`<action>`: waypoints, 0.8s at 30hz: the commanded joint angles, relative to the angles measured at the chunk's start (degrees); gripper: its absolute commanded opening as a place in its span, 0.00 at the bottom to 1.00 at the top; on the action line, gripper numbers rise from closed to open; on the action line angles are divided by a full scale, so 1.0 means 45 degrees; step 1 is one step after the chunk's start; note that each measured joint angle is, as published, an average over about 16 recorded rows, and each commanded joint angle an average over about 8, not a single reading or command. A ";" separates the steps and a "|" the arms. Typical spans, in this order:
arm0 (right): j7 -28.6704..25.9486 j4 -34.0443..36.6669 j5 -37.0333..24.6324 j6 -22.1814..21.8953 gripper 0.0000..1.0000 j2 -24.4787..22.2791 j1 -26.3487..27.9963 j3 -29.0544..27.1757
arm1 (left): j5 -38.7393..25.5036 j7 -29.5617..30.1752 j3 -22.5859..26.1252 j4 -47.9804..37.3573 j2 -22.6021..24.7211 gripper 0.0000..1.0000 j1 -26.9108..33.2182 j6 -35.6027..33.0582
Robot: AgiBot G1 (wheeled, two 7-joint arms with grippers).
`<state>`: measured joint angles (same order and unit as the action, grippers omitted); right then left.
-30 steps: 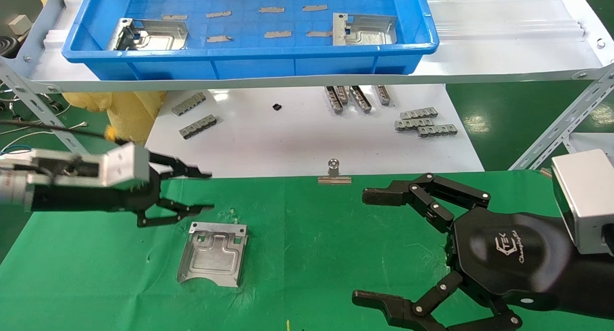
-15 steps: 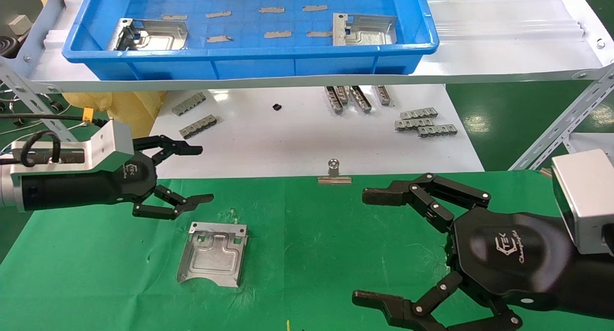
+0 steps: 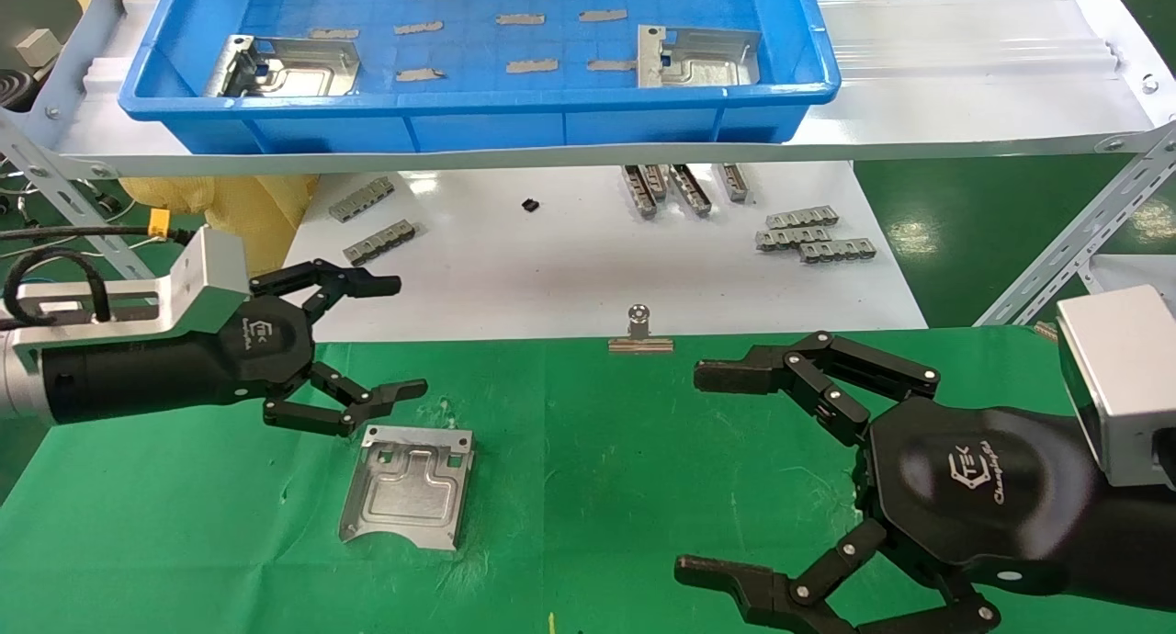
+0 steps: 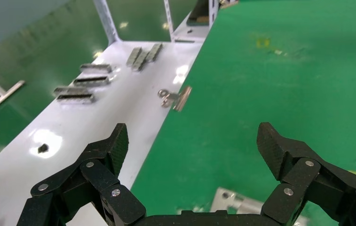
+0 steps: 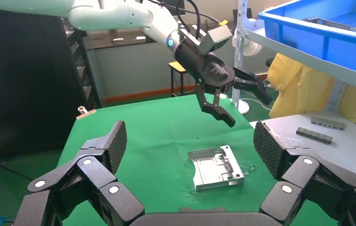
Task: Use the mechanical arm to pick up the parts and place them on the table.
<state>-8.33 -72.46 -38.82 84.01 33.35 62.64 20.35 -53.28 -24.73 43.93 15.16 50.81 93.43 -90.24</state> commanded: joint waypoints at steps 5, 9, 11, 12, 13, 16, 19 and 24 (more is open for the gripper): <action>0.0000 0.0000 0.0001 0.0000 1.00 0.0000 0.0000 0.0001 | 0.0321 0.0997 -0.0784 0.1642 -0.0444 1.00 -0.0896 0.0128; 0.0001 0.0000 0.0001 0.0000 1.00 0.0000 0.0001 0.0002 | 0.0536 0.1665 -0.1309 0.2741 -0.0741 1.00 -0.1495 0.0213; 0.0001 0.0000 0.0001 0.0000 1.00 -0.0001 0.0001 0.0002 | 0.0642 0.1996 -0.1570 0.3286 -0.0888 1.00 -0.1793 0.0256; 0.0001 0.0000 0.0001 0.0000 1.00 -0.0001 0.0001 0.0002 | 0.0697 0.2166 -0.1703 0.3566 -0.0964 1.00 -0.1945 0.0277; 0.0001 0.0000 0.0001 0.0000 1.00 -0.0001 0.0001 0.0002 | 0.0751 0.2335 -0.1836 0.3844 -0.1039 1.00 -0.2097 0.0299; 0.0001 0.0000 0.0002 -0.0001 1.00 -0.0001 0.0001 0.0003 | 0.0912 0.2835 -0.2229 0.4667 -0.1262 1.00 -0.2546 0.0363; 0.0002 0.0000 0.0002 -0.0001 1.00 -0.0001 0.0001 0.0003 | 0.1073 0.3334 -0.2622 0.5489 -0.1484 1.00 -0.2995 0.0427; 0.0002 0.0000 0.0002 -0.0001 1.00 -0.0001 0.0001 0.0004 | 0.1340 0.4164 -0.3275 0.6855 -0.1853 1.00 -0.3740 0.0533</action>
<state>-8.32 -72.46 -38.81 84.00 33.35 62.64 20.37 -47.25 -5.99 29.19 46.01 42.47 76.60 -87.84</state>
